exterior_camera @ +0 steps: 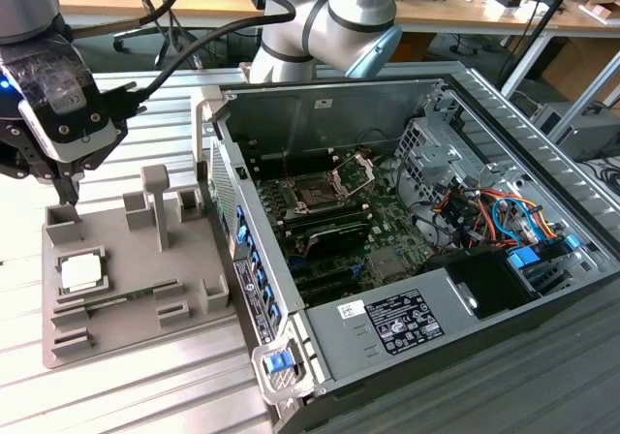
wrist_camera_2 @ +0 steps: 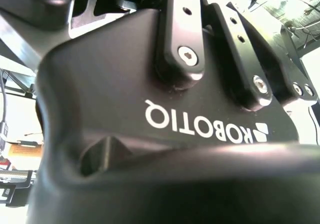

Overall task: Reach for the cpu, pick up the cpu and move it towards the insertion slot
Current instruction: 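Reach for the cpu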

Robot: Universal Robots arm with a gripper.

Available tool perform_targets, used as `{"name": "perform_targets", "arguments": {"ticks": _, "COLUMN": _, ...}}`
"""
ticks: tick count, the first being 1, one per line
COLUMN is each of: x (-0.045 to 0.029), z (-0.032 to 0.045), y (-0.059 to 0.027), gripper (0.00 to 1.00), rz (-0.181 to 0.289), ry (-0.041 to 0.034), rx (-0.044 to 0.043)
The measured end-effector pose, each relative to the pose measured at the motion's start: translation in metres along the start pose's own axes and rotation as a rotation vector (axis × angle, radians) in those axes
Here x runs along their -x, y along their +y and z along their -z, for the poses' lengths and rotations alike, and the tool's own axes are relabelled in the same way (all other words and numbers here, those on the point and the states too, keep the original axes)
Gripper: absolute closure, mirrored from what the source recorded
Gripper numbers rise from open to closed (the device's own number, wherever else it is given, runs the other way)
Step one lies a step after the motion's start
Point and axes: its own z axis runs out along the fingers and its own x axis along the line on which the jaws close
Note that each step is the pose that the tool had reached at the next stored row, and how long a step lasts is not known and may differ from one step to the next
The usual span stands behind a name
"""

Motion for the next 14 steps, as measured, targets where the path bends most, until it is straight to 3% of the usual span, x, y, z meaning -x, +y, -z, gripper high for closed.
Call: {"name": "perform_targets", "arguments": {"ticks": 14, "x": 0.0000, "z": -0.0042, "y": -0.0002, "gripper": 0.89, "rz": 0.000, "ry": 0.0000, "rx": 0.0000}}
